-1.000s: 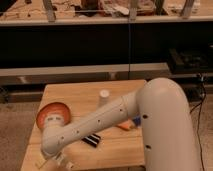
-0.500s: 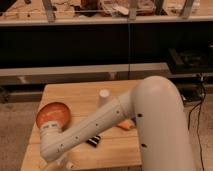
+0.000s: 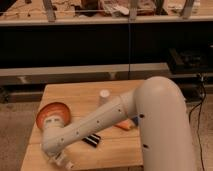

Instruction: Place the bottle in the ceramic bowl

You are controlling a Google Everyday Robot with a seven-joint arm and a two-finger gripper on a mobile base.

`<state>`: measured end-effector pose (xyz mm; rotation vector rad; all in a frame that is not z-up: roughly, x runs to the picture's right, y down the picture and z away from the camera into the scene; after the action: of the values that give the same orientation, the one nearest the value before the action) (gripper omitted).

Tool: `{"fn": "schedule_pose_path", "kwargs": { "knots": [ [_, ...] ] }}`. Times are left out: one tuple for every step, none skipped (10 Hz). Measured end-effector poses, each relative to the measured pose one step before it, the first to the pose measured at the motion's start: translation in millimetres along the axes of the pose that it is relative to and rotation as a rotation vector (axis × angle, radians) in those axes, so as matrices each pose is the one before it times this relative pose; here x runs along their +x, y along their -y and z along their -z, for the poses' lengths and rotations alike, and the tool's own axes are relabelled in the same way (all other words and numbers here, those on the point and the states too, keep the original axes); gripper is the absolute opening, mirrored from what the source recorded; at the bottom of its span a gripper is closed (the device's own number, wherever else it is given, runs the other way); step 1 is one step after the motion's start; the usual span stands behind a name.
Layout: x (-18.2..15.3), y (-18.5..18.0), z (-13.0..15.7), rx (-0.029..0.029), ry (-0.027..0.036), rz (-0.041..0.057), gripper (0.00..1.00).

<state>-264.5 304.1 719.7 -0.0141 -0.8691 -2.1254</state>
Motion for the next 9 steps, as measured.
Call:
{"fn": "schedule_pose_path", "kwargs": {
  "knots": [
    [-3.02,0.42,-2.17,-0.00376,0.01348,-0.00720,0.32],
    [-3.94,2.40,-2.19,-0.00418,0.01665,-0.01367,0.24],
    [-3.86,2.92,-2.20,-0.00742,0.01988,-0.00866,0.14],
    [-1.28,-0.24,-2.09,-0.01050,0.02383,-0.00952,0.04],
    [-0.47,0.23,-1.02,-0.00485,0.01113,-0.00466,0.00],
    [-0.79,0.85,-0.59,-0.00394,0.00609,-0.00588,0.00],
    [-0.66,-0.43,0.71,-0.00104,-0.00431,-0.01102,0.00],
    [-3.07,-2.35,2.20,0.00255,-0.01547,-0.02194,0.00],
    [-1.95,-3.27,4.82,0.00234,-0.04906,-0.02403,0.00]
  ]
}}
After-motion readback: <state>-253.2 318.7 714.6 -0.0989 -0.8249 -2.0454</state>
